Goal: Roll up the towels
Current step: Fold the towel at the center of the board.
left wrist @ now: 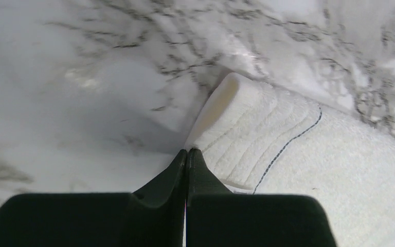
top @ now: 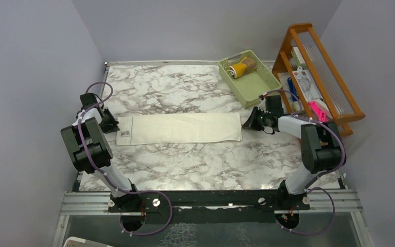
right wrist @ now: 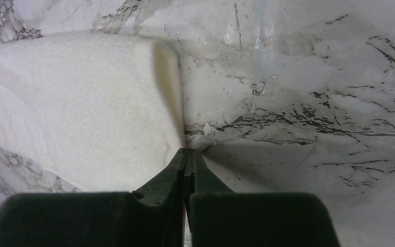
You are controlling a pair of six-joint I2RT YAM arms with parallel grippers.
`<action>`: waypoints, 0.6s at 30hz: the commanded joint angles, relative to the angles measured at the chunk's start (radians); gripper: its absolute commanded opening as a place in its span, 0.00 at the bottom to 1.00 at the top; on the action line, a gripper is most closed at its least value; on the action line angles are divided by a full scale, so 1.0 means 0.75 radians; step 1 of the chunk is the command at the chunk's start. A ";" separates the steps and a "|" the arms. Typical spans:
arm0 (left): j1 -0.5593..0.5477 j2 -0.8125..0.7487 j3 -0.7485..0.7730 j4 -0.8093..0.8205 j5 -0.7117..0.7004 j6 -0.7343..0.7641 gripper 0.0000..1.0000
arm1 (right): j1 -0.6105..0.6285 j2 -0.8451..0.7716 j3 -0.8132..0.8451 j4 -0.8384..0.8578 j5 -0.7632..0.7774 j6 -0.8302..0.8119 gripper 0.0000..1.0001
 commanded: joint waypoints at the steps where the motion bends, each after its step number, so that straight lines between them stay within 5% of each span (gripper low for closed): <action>1: 0.045 -0.142 0.032 -0.081 -0.423 -0.050 0.00 | -0.003 -0.028 -0.012 0.016 -0.043 -0.006 0.02; 5: 0.046 -0.164 0.139 -0.082 -0.530 -0.057 0.00 | -0.001 -0.044 0.009 0.009 -0.057 -0.010 0.48; 7: 0.047 -0.156 0.186 -0.081 -0.541 -0.053 0.00 | 0.000 -0.073 0.031 -0.019 -0.026 -0.023 0.60; 18: -0.110 -0.208 0.236 -0.179 -0.487 -0.052 0.00 | -0.001 -0.095 0.033 -0.032 -0.011 -0.036 0.63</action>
